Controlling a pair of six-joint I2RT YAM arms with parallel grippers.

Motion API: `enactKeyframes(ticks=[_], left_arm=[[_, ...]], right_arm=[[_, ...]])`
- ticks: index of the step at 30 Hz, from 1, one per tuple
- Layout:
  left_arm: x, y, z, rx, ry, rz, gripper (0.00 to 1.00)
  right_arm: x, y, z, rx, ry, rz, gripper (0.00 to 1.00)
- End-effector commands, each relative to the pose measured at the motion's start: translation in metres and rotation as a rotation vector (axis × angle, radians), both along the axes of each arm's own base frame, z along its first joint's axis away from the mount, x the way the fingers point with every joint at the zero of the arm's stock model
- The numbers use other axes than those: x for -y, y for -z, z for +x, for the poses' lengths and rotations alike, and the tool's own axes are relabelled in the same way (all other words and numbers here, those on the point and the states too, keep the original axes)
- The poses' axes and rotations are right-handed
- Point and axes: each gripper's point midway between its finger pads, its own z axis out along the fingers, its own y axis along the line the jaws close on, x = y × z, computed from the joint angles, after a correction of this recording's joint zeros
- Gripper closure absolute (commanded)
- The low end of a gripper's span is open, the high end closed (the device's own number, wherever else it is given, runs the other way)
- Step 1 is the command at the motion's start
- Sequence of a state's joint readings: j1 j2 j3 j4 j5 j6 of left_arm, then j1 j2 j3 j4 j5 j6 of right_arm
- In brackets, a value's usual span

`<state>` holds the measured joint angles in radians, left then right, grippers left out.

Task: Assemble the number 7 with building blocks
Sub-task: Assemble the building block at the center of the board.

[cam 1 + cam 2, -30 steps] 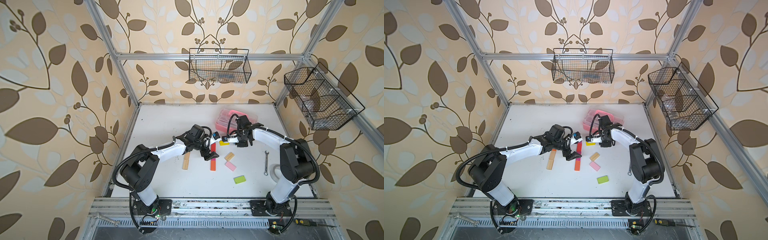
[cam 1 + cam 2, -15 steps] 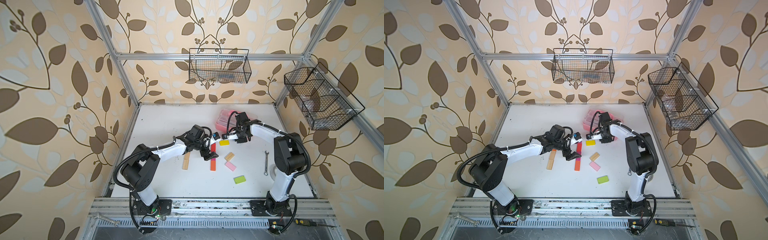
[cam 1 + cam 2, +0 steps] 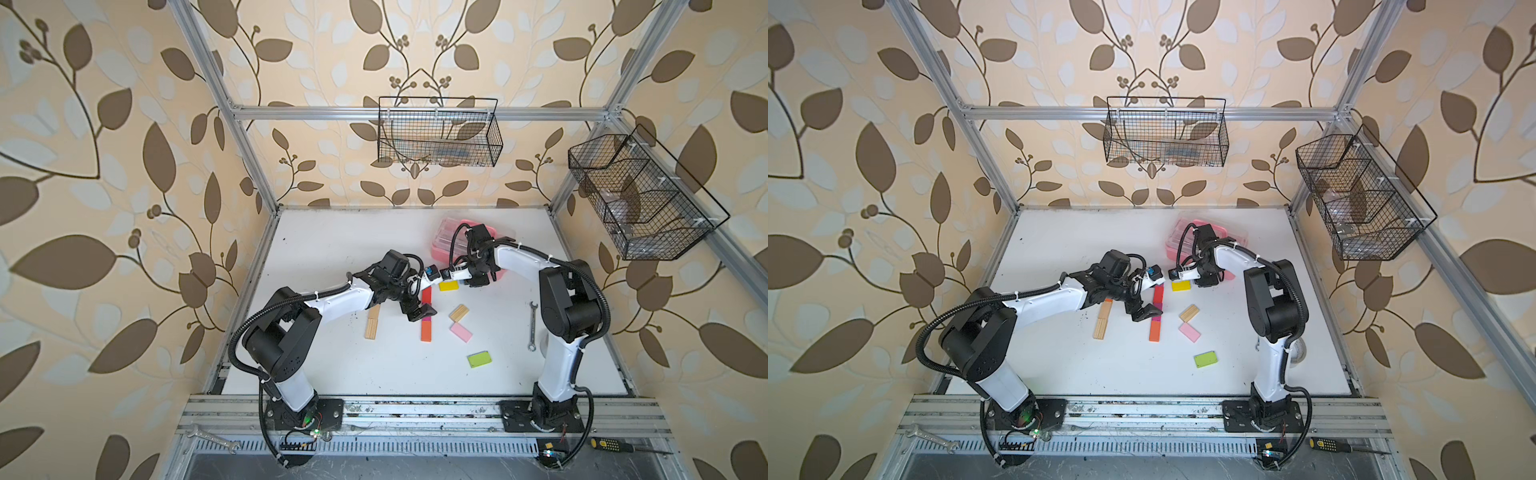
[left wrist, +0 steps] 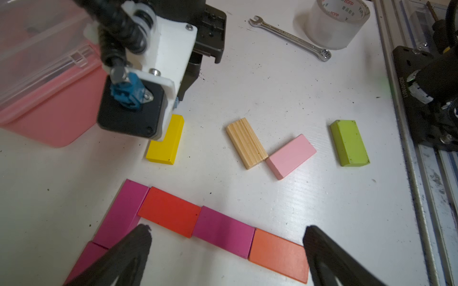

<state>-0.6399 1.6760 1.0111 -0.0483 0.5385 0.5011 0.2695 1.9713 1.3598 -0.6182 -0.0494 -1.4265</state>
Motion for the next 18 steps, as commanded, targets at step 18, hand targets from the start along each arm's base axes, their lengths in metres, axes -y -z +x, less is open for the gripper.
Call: enactKeyframes(ticks=[18], left_arm=[[-0.002,-0.001,0.006,0.028,0.006,0.019,0.01]], right_arm=[[-0.018,0.023,-0.025,-0.162,0.003,0.050,0.99]])
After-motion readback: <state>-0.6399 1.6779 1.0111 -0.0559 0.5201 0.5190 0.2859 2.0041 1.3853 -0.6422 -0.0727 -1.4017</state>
